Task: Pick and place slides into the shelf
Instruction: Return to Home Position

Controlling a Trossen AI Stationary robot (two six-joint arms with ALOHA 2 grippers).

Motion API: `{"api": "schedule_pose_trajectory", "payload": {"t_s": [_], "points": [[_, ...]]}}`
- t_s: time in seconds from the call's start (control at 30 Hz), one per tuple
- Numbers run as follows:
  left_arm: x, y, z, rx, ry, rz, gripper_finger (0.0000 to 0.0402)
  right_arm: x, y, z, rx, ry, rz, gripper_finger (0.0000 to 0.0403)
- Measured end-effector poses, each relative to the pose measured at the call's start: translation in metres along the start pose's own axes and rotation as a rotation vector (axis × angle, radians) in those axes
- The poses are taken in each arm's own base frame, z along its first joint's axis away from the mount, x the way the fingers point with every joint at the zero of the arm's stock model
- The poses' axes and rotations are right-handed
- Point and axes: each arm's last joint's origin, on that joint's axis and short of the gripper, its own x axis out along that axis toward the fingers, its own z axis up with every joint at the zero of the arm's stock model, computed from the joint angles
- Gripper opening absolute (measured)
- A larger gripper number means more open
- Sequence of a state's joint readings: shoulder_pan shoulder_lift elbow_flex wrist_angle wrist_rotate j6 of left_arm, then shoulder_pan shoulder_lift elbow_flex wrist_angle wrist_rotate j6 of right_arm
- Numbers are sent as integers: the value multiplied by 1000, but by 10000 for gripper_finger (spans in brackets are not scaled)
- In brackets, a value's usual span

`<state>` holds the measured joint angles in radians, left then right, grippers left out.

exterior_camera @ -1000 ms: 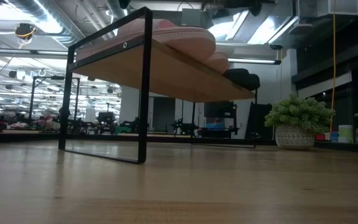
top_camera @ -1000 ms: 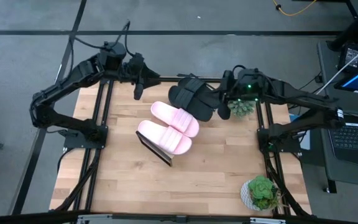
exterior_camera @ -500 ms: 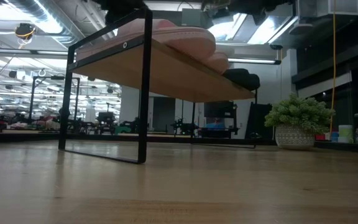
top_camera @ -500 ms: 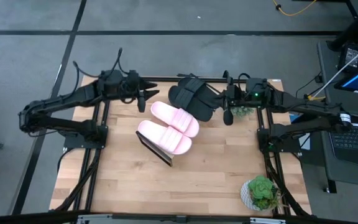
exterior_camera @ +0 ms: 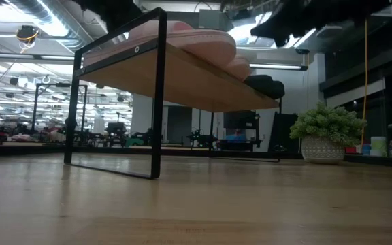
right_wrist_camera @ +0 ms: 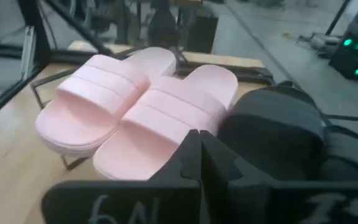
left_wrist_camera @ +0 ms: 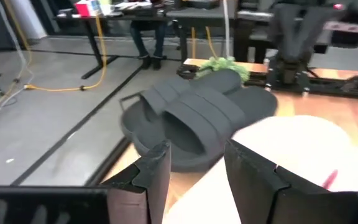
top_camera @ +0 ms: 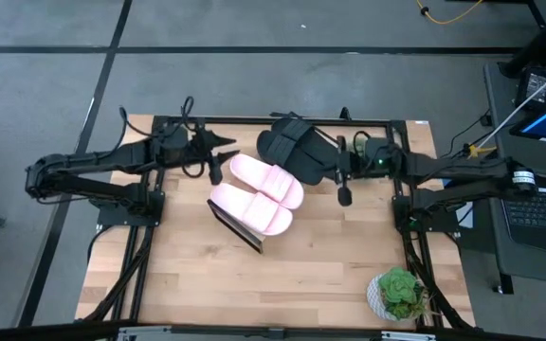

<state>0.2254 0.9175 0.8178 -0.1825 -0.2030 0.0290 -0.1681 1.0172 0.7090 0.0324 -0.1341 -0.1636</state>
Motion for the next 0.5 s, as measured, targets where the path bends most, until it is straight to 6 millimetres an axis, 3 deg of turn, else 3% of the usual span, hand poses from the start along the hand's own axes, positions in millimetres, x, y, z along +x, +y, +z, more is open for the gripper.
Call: {"api": "schedule_pose_trajectory", "payload": {"t_s": [0.27,0.5], "points": [[-17,-13,-22,-84,-38,-63,79,6,17,-44,82,-76,38,0],[-23,-24,-54,-104,-185,-88,5,5,33,-52,8,-160,117,0]]}}
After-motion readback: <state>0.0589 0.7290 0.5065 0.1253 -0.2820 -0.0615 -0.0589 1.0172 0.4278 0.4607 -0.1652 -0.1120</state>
